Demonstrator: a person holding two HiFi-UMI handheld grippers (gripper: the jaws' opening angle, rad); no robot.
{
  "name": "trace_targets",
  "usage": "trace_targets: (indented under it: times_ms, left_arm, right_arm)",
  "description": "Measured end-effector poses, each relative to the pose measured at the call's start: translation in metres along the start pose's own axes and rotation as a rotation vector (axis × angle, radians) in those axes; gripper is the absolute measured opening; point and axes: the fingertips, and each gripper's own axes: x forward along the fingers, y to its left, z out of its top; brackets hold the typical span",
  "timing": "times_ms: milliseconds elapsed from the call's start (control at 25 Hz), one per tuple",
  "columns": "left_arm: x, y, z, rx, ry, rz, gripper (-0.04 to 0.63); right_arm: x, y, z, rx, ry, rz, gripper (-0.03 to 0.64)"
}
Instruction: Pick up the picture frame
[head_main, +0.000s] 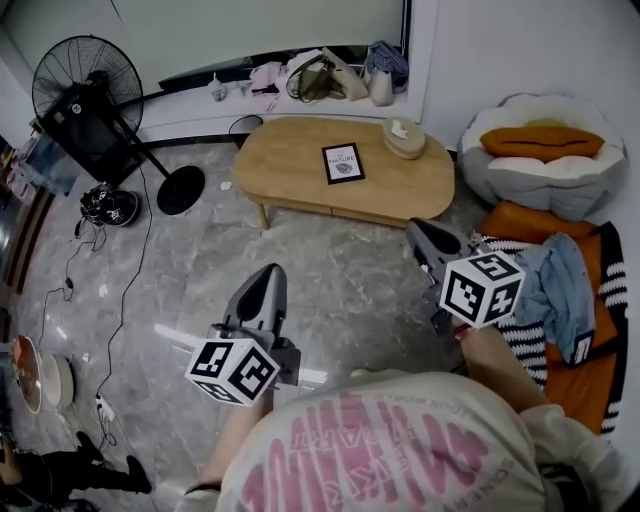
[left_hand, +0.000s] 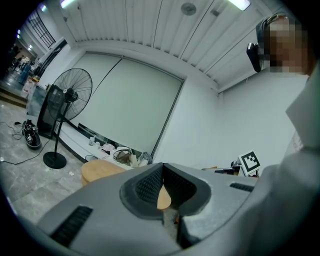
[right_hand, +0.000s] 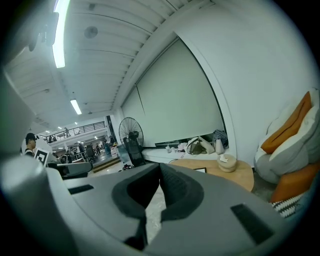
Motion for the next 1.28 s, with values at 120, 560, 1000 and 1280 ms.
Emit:
trace_targets:
  times_ms: [120,560,1000,1280]
  left_arm:
    - [0.019,0.002,0.0,-0.004,-0.003,-0.005,0.003]
    - [0.076,0.032,-0.011,-0.021,0.062,-0.017,0.003]
    - [0.179,0.098,0.037,-0.015,0.106,-0.113,0.003]
    - [0.235,0.141,0.084,0.016,0.074,-0.174,0.003]
  right_arm:
    - [0.013,-0.008,0.006,0.001,-0.002,0.012,0.006]
    - [0.062,-0.027,-0.011,0.061,0.038,0.016,0.006]
    - [0.157,-0.054,0.031,0.095,0.035,-0.07,0.006]
    - [0.217,-0.059,0.069,0.071,-0.018,-0.101,0.006]
